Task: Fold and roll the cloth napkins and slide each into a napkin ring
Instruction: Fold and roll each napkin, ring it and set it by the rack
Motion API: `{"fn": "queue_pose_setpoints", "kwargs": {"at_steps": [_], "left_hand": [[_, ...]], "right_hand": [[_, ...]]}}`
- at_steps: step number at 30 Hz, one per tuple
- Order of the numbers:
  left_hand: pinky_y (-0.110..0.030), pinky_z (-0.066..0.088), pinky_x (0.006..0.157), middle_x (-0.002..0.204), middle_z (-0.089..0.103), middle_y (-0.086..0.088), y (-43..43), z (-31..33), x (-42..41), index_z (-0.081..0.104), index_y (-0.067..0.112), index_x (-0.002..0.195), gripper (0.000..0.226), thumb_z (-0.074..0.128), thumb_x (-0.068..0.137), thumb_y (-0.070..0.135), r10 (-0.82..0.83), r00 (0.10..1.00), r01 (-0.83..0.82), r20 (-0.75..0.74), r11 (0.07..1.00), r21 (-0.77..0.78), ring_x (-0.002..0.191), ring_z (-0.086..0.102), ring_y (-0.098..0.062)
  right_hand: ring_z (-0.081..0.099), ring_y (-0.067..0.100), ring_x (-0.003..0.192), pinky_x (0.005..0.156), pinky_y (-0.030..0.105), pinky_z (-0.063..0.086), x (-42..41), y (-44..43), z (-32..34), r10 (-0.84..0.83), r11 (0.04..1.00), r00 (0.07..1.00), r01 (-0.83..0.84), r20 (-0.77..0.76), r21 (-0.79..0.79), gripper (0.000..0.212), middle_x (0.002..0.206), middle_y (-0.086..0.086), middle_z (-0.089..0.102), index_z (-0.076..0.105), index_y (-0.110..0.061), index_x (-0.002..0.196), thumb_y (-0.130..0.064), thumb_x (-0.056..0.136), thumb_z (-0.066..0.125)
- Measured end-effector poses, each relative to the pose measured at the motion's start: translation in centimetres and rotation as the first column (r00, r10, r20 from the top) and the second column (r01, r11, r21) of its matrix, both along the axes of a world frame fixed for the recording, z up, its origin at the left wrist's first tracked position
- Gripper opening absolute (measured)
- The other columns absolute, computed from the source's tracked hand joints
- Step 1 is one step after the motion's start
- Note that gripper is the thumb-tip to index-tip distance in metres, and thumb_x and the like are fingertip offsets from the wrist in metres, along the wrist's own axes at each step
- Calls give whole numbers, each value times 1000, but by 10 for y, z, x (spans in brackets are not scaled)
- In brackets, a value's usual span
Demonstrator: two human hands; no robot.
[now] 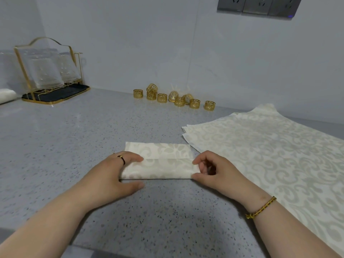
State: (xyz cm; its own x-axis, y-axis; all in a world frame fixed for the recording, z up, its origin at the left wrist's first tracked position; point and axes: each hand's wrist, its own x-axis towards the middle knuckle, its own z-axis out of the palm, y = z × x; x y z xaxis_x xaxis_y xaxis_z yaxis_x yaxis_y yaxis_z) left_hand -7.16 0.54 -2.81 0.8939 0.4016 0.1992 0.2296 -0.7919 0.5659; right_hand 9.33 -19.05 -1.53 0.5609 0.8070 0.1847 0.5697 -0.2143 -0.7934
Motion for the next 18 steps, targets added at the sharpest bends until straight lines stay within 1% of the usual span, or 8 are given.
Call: {"fn": "queue_pose_setpoints", "kwargs": {"at_steps": [2, 3, 6, 8, 11, 14, 16, 18], "left_hand": [[0, 32, 75, 110, 43, 24, 2, -2, 1, 35, 58, 91, 52, 44, 42, 73, 5, 1000, -5, 0, 1000, 27, 100, 42, 1], [0, 32, 74, 107, 43, 26, 3, -3, 2, 36, 57, 93, 55, 38, 40, 74, 4, 1000, -5, 13, 999, 45, 99, 42, 2], [2, 31, 75, 104, 40, 30, 3, -4, 4, 46, 45, 112, 71, 32, 49, 73, -3, 998, -5, 61, 991, 134, 98, 38, 5], [-2, 30, 77, 111, 47, 25, 4, -6, 5, 50, 36, 121, 81, 27, 52, 73, -5, 997, -11, 81, 982, 190, 103, 41, 3], [-8, 27, 84, 125, 51, 19, 4, -5, 5, 51, 33, 125, 92, 17, 50, 73, 3, 997, -23, 79, 967, 254, 117, 42, -1], [-8, 29, 82, 121, 52, 23, 1, -1, 3, 54, 32, 123, 91, 16, 50, 72, -11, 997, -11, 77, 960, 280, 114, 44, 1], [-1, 30, 75, 101, 52, 36, -1, 1, 1, 59, 38, 112, 79, 22, 51, 72, -18, 996, 2, 89, 983, 186, 99, 47, 10], [4, 33, 70, 78, 56, 45, -2, 4, -3, 63, 54, 86, 51, 34, 48, 71, 6, 988, 1, 151, 999, -46, 84, 52, 20]], "right_hand": [[45, -6, 62, 62, 5, 37, -1, 1, 0, 9, 1000, 999, -8, 30, -19, 30, 70, -11, 46, 52, -30, 81, -6, 76, 70], [45, -6, 64, 64, 5, 37, -1, 1, 0, 15, 999, 999, -14, 47, -32, 32, 73, -11, 45, 51, -32, 82, -6, 76, 69], [42, -6, 79, 74, 2, 34, 1, 2, -3, 33, 996, 977, -15, 212, -91, 36, 90, -18, 38, 47, -36, 91, -10, 78, 68], [37, -2, 95, 81, -1, 29, 0, 4, -5, 37, 995, 942, -3, 335, -102, 33, 103, -21, 34, 54, -27, 106, -10, 80, 65], [34, 6, 107, 85, -2, 24, 0, 7, -8, 46, 995, 898, -5, 438, -96, 34, 120, -9, 45, 57, -14, 116, -11, 82, 58], [46, 11, 105, 81, 1, 29, -1, 7, -7, 14, 993, 908, 35, 419, -110, 31, 115, -2, 58, 58, -15, 115, -6, 85, 55], [52, 12, 100, 79, 7, 35, -2, 4, -4, -15, 994, 937, 52, 349, -96, 27, 108, -1, 62, 61, -21, 107, -7, 84, 55], [56, 11, 95, 81, 14, 41, -4, 1, 2, -27, 998, 978, 40, 208, -57, 25, 101, 0, 64, 60, -30, 93, -8, 82, 57]]}}
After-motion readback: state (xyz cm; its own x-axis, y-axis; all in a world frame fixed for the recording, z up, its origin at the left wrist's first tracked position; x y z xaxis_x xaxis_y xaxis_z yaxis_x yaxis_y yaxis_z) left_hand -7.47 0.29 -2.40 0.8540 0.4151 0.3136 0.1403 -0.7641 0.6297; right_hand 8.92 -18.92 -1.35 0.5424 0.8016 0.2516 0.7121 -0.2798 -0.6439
